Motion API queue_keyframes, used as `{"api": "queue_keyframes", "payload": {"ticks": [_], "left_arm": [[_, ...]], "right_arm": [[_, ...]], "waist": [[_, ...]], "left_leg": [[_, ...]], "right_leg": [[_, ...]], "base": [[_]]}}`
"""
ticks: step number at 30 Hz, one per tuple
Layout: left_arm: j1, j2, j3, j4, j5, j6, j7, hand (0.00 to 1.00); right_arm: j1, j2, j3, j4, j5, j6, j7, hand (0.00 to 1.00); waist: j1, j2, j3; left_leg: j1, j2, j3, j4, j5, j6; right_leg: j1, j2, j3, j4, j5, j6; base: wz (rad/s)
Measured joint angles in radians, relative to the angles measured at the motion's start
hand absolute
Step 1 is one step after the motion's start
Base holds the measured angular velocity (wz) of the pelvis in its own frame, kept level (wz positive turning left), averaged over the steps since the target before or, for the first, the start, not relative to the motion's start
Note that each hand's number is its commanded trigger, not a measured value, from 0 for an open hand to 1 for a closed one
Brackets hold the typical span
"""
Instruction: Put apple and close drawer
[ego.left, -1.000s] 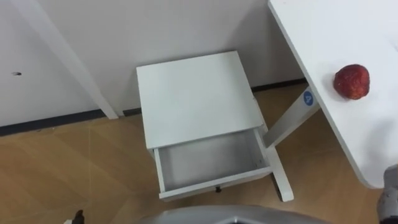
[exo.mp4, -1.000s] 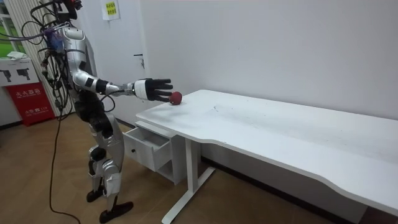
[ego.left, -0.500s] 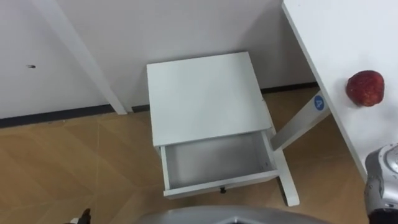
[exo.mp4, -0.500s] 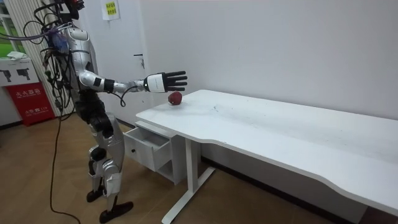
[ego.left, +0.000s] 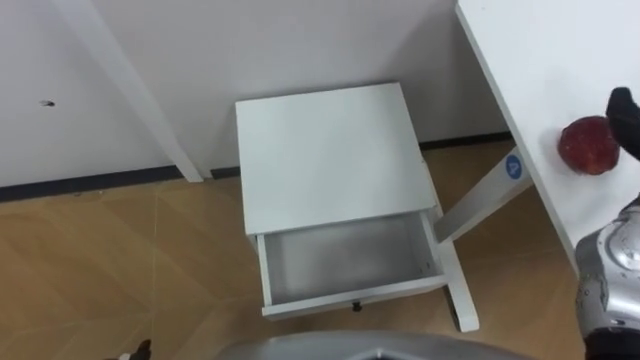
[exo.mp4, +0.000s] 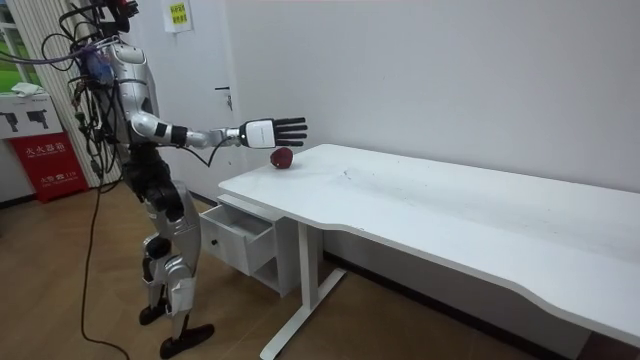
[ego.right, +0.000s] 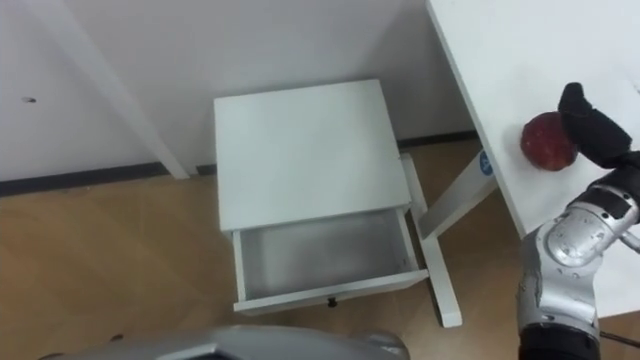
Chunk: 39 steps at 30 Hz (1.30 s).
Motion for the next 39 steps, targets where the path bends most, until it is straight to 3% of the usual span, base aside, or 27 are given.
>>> {"api": "queue_keyframes", "payload": {"ticks": [10, 33, 39], "left_arm": [[0.005, 0.007, 0.001, -0.036, 0.013, 0.008, -0.003, 0.00], [0.004, 0.010, 0.001, -0.043, 0.021, 0.041, 0.010, 0.00], [0.004, 0.010, 0.002, -0.043, 0.031, 0.045, 0.012, 0.00]], "right_arm": [[0.002, 0.000, 0.022, 0.014, -0.014, 0.059, 0.184, 0.00], [0.001, 0.001, 0.032, 0.093, -0.123, 0.055, 0.214, 0.00], [-0.001, 0.001, 0.031, 0.132, -0.194, 0.037, 0.213, 0.00]], "waist": [[-0.002, -0.003, -0.0001], [-0.006, -0.008, -0.0048], [-0.004, -0.006, -0.0057]], "left_leg": [[0.001, -0.001, -0.006, 0.000, 0.000, 0.000], [-0.002, 0.001, 0.005, 0.015, 0.000, 0.000], [-0.001, 0.002, 0.011, 0.019, 0.000, 0.000]], "right_leg": [[0.013, 0.000, -0.009, -0.019, 0.005, 0.002], [0.029, 0.001, -0.012, -0.029, 0.014, 0.002], [0.028, 0.000, -0.011, -0.024, 0.016, 0.002]], "base": [[0.02], [0.00], [0.00]]}}
